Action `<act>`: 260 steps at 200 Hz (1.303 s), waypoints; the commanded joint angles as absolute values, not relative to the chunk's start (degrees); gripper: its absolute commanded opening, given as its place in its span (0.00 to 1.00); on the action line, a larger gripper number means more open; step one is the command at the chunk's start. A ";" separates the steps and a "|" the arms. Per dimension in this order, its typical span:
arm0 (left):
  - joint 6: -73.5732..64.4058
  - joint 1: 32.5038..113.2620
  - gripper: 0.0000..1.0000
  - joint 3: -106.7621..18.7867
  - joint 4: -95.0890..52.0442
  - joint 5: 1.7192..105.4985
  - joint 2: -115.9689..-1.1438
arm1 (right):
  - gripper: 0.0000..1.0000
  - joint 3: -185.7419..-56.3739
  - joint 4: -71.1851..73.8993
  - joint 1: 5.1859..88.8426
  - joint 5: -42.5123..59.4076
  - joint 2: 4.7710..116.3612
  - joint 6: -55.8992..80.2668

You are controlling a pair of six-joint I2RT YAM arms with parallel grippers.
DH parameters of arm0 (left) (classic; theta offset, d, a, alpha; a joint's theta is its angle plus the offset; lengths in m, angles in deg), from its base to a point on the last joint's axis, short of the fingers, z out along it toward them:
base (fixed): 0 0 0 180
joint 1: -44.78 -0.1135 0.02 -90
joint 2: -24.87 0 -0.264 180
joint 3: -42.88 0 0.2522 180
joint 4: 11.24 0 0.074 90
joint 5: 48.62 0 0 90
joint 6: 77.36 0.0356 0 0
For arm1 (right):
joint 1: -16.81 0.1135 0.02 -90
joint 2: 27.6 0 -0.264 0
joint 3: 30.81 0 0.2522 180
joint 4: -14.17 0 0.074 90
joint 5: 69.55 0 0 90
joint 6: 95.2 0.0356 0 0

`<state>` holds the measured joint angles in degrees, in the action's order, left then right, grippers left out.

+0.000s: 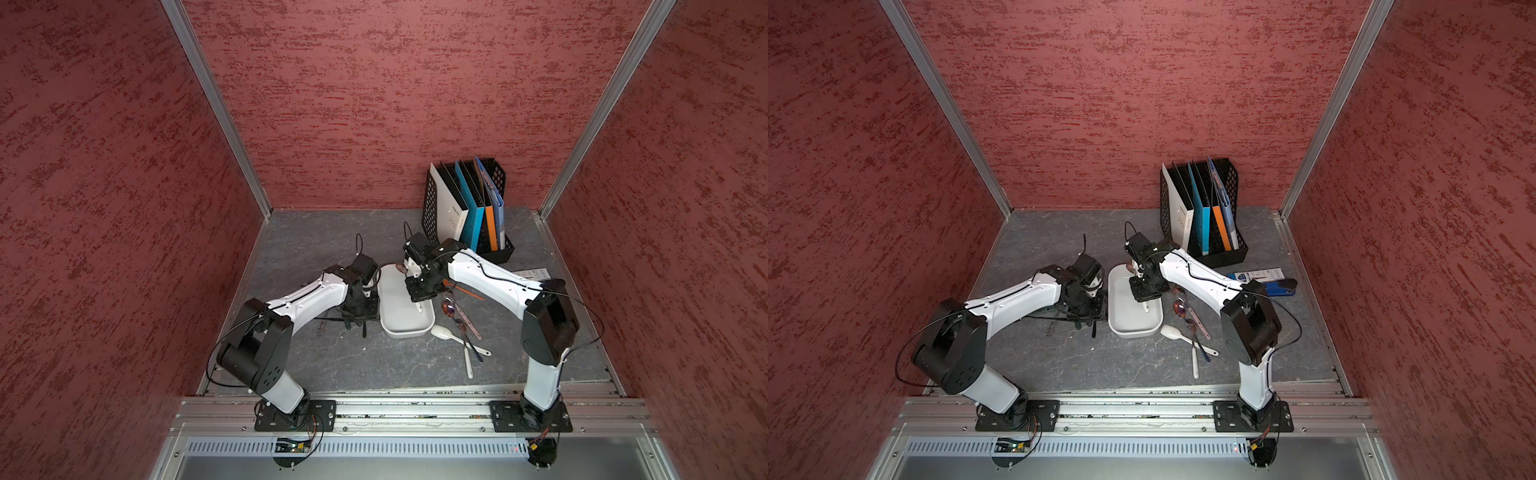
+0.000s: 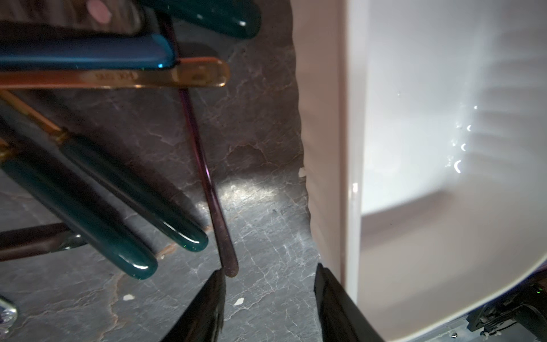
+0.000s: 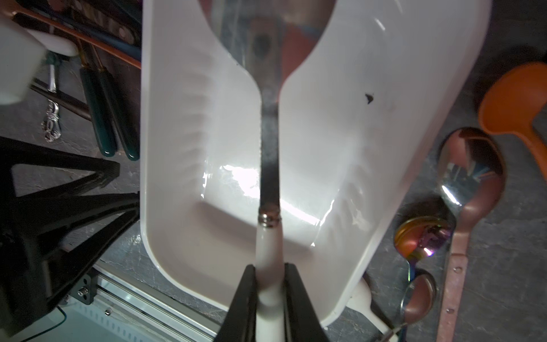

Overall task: Put the spoon into the storage box
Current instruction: Adjust the storage box at the center of the board, then place the spoon in the storage box.

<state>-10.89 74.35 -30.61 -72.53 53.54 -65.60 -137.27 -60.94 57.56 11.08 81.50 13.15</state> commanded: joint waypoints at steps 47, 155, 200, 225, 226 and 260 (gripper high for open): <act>-11.38 69.49 0.54 -32.30 -73.36 53.25 -58.99 | 0.12 -133.88 -62.60 57.24 10.09 82.40 9.76; -12.38 69.21 0.57 -35.44 -75.94 53.34 -59.56 | 0.13 -139.51 -62.52 55.21 10.91 93.82 6.12; -13.09 70.42 0.58 -37.01 -76.42 53.42 -60.91 | 0.22 -141.24 -62.92 55.13 12.05 95.65 6.26; -13.60 71.78 0.59 -38.09 -76.58 53.20 -62.75 | 0.34 -141.25 -63.25 55.13 13.23 94.43 6.49; -13.62 71.82 0.59 -38.19 -76.59 53.22 -62.80 | 0.35 -141.25 -63.24 55.13 13.28 94.32 6.53; -14.35 73.74 0.61 -40.27 -76.79 52.57 -66.00 | 0.49 -140.64 -62.83 55.13 14.25 90.29 7.49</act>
<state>-13.52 72.58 -38.02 -76.09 53.13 -64.07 -139.81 -62.33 55.27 11.93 95.07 6.74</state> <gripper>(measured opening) 0.603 0.466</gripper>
